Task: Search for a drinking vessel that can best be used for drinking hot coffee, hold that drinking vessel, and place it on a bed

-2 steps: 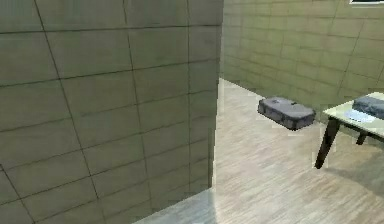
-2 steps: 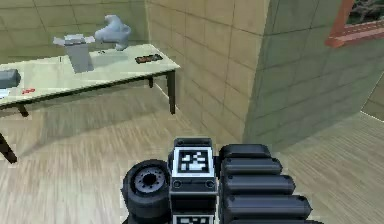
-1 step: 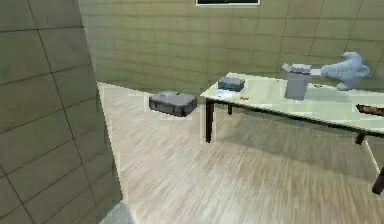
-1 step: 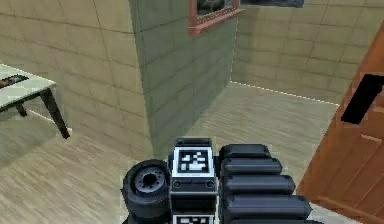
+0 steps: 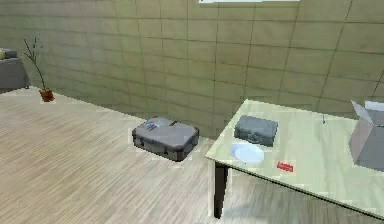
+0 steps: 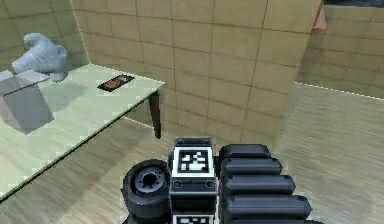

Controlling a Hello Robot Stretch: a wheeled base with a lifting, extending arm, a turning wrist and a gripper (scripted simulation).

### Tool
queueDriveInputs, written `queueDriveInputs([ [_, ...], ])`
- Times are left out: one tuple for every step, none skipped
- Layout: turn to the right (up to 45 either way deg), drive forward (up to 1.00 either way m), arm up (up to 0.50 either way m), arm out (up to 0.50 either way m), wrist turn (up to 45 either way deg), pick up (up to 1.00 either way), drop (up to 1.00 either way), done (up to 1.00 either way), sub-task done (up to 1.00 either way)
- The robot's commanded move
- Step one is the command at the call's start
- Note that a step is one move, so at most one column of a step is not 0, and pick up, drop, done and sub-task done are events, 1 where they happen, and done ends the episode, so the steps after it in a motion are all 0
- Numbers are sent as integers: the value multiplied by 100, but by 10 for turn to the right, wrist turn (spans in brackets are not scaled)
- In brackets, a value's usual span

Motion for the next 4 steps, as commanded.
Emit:
queueDriveInputs([
  [0,20,0,0,0,0,0,0,0],
  [-240,0,0,0,0,0,0,0,0],
  [0,55,0,0,0,0,0,0,0],
  [-390,0,0,0,0,0,0,0,0],
])
